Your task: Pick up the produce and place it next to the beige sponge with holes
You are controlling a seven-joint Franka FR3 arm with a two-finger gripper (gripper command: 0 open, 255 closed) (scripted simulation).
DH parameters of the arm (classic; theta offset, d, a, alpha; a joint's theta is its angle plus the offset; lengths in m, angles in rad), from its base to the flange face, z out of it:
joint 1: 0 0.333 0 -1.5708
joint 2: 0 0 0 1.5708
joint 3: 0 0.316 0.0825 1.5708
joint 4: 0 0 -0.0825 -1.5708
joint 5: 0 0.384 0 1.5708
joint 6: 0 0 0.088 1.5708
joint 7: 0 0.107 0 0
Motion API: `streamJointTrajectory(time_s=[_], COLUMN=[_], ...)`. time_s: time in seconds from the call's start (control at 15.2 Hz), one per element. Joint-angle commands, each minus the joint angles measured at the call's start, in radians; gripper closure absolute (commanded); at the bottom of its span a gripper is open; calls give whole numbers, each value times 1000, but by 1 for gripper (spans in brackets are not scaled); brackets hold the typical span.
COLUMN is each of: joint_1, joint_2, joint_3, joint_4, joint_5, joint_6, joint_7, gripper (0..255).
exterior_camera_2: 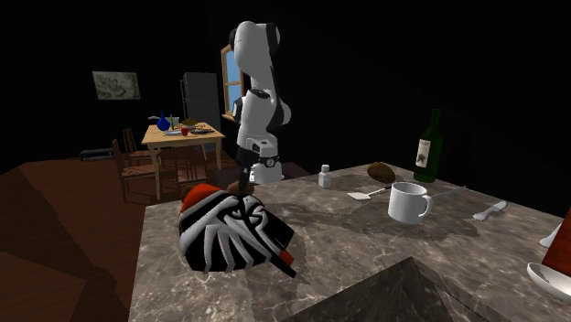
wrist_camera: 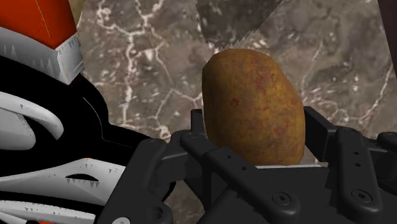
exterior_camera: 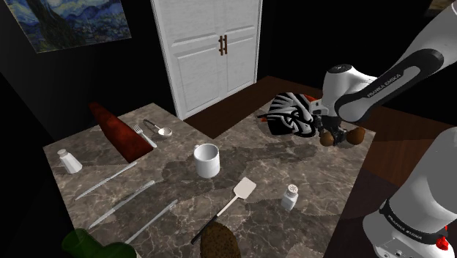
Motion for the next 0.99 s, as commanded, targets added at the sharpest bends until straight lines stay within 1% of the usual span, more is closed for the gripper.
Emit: streamJointTrajectory(time_s=[0.0,0.92], joint_1=[-1,-4], joint_2=[-37,-248], joint_3=[5,60], joint_4=[5,63], joint_5=[4,46], joint_6=[-42,-307], joint_7=[-8,-58], gripper=[255,255])
